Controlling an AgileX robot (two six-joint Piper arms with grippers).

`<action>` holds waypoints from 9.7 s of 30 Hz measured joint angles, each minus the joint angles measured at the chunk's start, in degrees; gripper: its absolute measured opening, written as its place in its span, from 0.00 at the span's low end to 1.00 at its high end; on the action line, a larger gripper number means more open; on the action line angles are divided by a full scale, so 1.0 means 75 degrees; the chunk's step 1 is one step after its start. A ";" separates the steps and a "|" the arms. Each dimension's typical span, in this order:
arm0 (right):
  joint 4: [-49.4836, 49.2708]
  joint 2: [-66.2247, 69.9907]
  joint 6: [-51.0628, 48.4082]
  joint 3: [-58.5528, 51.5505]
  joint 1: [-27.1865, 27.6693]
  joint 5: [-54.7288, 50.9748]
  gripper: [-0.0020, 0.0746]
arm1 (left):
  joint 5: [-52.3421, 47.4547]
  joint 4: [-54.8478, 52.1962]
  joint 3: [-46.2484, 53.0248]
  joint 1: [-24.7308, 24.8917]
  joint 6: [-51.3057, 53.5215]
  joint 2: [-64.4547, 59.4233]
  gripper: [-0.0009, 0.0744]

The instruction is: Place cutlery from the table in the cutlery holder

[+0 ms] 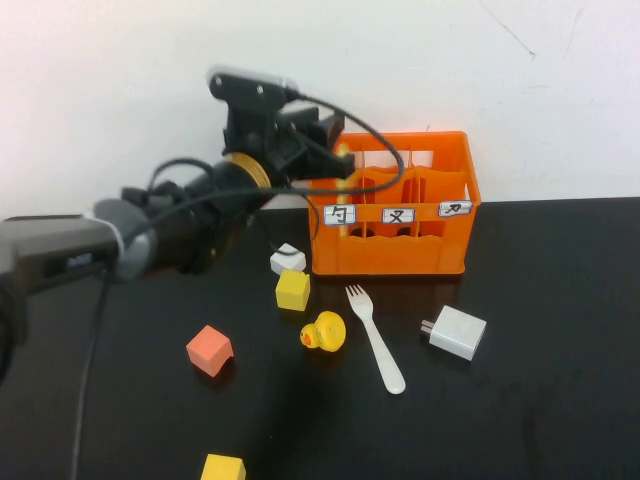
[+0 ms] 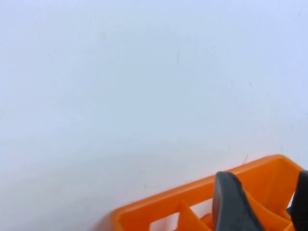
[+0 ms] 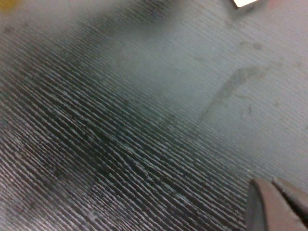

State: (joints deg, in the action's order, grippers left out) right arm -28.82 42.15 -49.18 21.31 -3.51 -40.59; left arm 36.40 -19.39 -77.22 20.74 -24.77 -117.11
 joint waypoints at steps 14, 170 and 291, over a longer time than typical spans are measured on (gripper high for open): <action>-0.0118 0.0000 0.0000 0.0000 0.0000 0.0175 0.02 | -0.7139 -0.0184 0.0030 -0.0032 -0.0392 0.3526 0.02; 0.2298 1.0285 0.5584 0.8614 -0.4255 0.1537 0.26 | -0.8746 0.1178 0.7539 -0.0032 -0.1131 1.2104 0.01; 0.3251 -0.0622 0.2595 0.0842 -0.4853 0.3475 0.03 | -0.7826 0.0964 0.8175 -0.0032 -0.1131 1.4747 0.01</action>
State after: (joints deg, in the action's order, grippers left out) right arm -4.44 37.49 -29.72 27.62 -39.90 -14.53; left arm -22.29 -12.15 -15.91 20.50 -33.26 -6.52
